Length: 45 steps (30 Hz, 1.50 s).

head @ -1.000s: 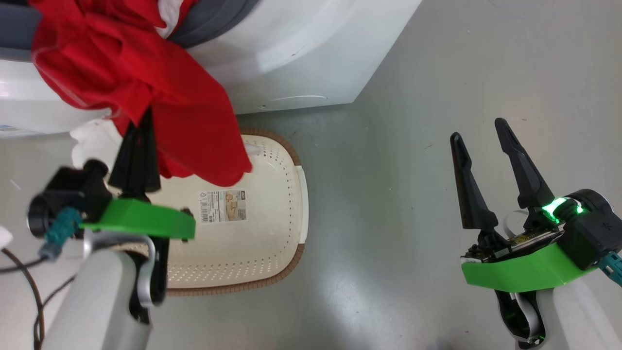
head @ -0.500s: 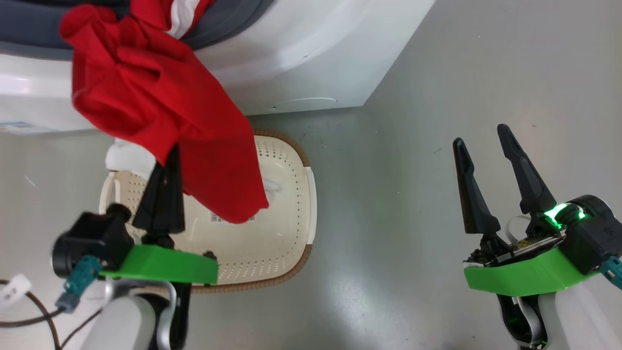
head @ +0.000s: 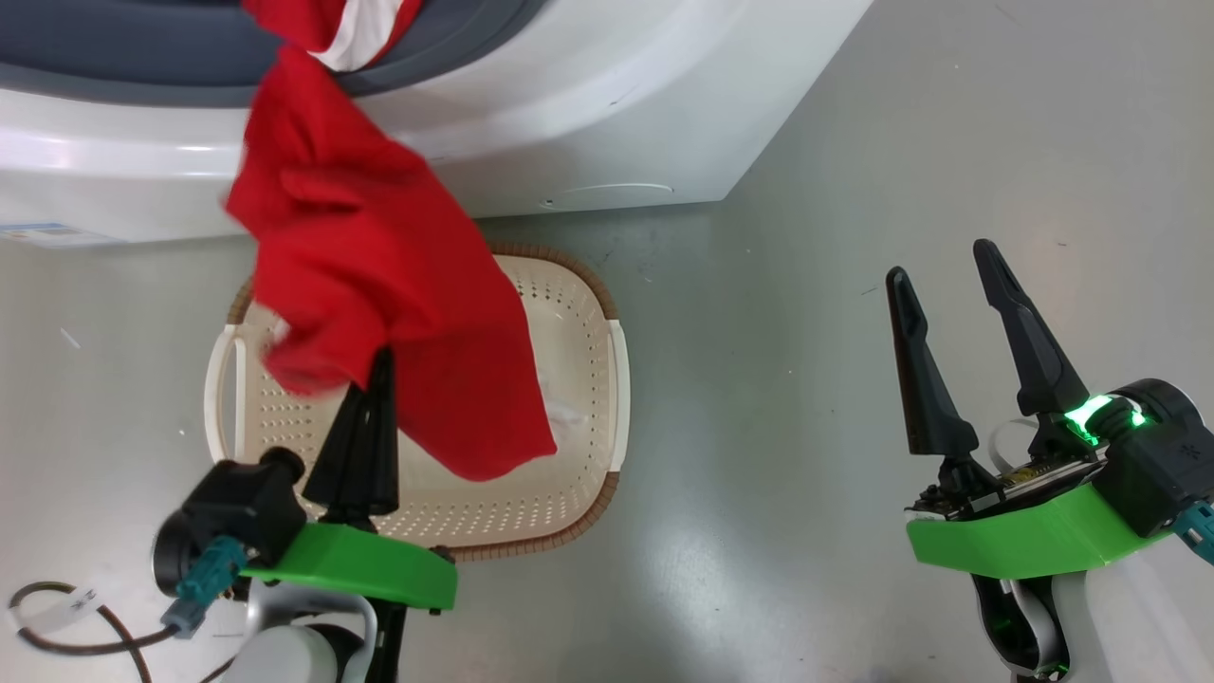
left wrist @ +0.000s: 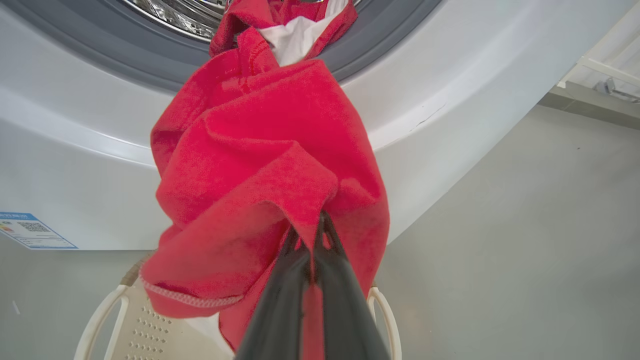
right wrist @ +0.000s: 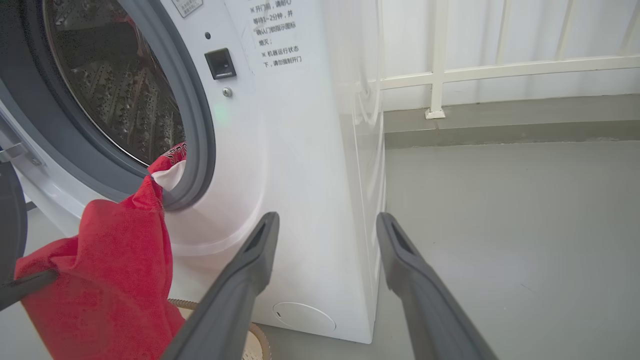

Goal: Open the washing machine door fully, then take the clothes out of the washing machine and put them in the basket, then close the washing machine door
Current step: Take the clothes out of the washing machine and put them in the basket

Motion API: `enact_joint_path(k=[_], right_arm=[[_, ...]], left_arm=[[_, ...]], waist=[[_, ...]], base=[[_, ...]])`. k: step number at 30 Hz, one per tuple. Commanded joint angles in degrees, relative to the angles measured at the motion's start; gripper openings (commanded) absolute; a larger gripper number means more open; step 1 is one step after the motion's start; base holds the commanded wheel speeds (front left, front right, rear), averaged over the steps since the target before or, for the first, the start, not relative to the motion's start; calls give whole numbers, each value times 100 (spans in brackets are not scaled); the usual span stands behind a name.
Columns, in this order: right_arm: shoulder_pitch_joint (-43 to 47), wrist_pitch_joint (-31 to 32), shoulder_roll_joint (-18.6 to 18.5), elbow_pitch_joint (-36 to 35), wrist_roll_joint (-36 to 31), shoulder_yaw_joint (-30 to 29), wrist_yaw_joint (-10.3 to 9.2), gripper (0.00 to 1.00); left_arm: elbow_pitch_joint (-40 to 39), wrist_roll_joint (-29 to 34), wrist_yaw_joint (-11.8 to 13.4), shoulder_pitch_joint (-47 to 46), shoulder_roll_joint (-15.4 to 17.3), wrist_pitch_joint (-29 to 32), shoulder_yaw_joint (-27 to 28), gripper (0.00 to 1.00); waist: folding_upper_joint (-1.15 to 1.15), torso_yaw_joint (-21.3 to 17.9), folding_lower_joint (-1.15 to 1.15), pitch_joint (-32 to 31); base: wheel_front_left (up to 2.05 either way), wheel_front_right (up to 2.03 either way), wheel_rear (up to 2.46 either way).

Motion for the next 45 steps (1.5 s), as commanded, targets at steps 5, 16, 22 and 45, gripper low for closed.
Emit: enact_joint_path(k=[5, 16, 22, 45], right_arm=[[18, -36, 3, -132, -43, 156, 36, 100], [-71, -36, 3, -92, -5, 221, 36, 100], [-123, -36, 3, -71, 8, 239, 36, 100], [-234, -36, 3, -58, 0, 236, 36, 100]], left_arm=[[542, -171, -188, -83, 27, -128, 122, 0], [2522, -326, -619, -757, -160, -398, 23, 0], [3727, -379, -870, -1361, -326, -552, -19, 0], [5384, -521, -1275, -2489, -632, -714, 169, 100]], waist=[[0, -52, 0, 44], [0, -206, 0, 116], [0, -253, 0, 171], [0, -268, 0, 196]], base=[[0, 0, 0], [0, 0, 0], [0, 0, 0], [0, 0, 0]])
